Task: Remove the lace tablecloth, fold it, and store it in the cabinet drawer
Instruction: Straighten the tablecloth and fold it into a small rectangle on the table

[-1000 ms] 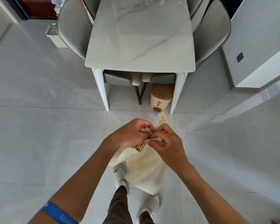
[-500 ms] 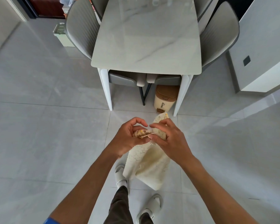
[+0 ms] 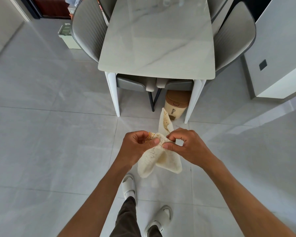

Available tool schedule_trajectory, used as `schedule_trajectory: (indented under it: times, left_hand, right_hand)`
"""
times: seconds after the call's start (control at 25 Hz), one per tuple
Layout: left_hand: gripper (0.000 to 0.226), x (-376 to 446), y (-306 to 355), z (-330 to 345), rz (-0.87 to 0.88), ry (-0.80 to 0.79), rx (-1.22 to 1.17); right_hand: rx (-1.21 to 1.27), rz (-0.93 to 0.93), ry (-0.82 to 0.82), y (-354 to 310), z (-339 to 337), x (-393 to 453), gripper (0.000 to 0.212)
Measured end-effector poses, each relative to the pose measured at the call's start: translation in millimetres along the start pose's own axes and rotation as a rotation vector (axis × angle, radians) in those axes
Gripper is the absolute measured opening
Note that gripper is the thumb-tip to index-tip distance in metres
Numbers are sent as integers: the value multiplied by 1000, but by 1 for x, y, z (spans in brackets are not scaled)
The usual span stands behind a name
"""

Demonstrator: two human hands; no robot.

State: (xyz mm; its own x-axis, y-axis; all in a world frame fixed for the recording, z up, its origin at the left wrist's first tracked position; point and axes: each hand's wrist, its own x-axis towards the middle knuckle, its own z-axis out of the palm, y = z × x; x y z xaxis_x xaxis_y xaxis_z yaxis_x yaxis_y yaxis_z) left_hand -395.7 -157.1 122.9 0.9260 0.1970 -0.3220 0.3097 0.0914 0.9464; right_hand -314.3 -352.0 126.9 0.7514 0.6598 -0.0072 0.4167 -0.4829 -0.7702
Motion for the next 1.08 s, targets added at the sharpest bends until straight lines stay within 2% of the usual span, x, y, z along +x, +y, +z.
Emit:
schedule_trajectory:
  times: [0.2,0.32,0.4,0.56,0.72,0.92,1.0,1.08]
  left_hand:
    - [9,-1,-2,1,124,-6,112]
    - [16,-4,3,2,157,-45,137]
    - [22,-6,7,2,175,-56,160]
    - [15,-8,13,3,238,34,253]
    - [10,-13,21,2,340,137,375]
    - [13,-16,54,-19,492,182,487]
    - [11,-17,70,-27,529,202,477]
    - [12,-19,83,-31,537,228,437]
  right_hand:
    - [20,27,6,3,0,0,35]
    - [7,-28,-10,5,-1,5,48]
    - [-3,-41,-27,8,1,7,48]
    - [-54,-4,30,7,7,8,40]
    - [-44,42,110,-2,18,8,43]
    - [-4,22,8,14,12,11,42]
    - [-105,73,46,34,15,8,48]
    - [-281,132,150,56,22,7,43]
